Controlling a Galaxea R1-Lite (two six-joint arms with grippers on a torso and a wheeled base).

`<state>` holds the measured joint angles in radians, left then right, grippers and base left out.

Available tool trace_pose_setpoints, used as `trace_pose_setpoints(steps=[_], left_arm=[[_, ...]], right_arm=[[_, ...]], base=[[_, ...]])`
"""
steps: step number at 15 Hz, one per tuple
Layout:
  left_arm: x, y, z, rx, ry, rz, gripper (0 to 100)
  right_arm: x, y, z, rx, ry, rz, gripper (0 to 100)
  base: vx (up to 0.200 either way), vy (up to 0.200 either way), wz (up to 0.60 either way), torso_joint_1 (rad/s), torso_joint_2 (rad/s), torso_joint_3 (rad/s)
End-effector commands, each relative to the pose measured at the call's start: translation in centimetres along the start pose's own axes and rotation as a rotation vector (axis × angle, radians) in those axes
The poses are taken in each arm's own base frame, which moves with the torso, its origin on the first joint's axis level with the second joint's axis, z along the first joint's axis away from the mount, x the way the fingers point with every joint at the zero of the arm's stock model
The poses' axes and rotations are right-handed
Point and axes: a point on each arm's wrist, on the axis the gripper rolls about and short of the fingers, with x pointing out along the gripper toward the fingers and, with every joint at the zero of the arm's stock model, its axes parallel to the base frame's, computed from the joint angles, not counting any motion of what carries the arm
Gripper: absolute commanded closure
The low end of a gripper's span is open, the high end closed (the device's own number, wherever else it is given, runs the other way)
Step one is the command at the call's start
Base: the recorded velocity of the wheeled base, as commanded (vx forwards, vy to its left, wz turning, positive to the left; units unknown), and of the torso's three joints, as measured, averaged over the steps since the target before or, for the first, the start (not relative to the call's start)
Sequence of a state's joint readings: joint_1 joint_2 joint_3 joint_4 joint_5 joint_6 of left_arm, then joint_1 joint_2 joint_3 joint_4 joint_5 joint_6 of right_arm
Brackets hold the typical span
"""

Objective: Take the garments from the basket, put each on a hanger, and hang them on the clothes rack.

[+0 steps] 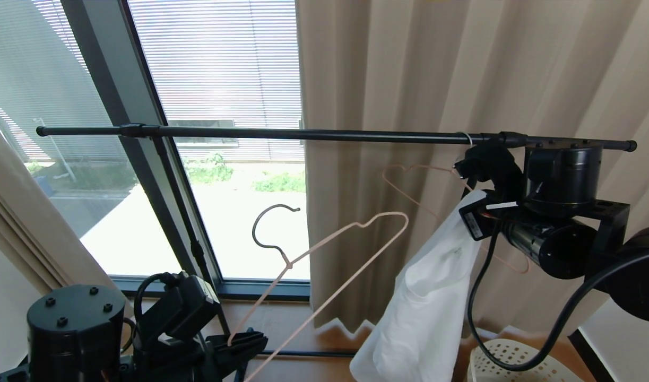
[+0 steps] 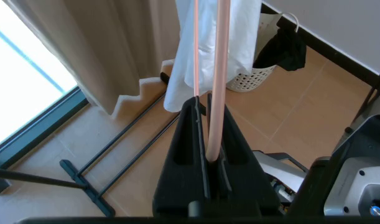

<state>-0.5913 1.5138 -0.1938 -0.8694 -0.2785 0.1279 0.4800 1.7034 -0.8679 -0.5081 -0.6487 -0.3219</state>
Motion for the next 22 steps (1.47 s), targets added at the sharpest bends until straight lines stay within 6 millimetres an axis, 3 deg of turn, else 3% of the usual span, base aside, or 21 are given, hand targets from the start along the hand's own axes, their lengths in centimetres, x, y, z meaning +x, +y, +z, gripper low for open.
trace_pose_setpoints(steps=[1, 12, 22], left_arm=[[-0.9, -0.4, -0.2, 0.004, -0.02, -0.041, 100], [0.4, -1.7, -1.1, 0.009, 0.05, -0.133, 100], [1.7, -1.4, 0.0, -0.074, 0.022, -0.071, 100]], right_arm=[[-0.1, 1.0, -0.1, -0.009, -0.008, 0.009, 100], [-1.8, 4.8, 1.1, 0.037, -0.106, 0.064, 100], [-2.6, 6.1, 0.8, 0.027, -0.12, 0.085, 100]], base=[[0.0, 0.0, 0.0, 0.0, 0.0, 0.0], [0.0, 0.0, 0.0, 0.0, 0.0, 0.0], [0.0, 0.0, 0.0, 0.0, 0.0, 0.0]])
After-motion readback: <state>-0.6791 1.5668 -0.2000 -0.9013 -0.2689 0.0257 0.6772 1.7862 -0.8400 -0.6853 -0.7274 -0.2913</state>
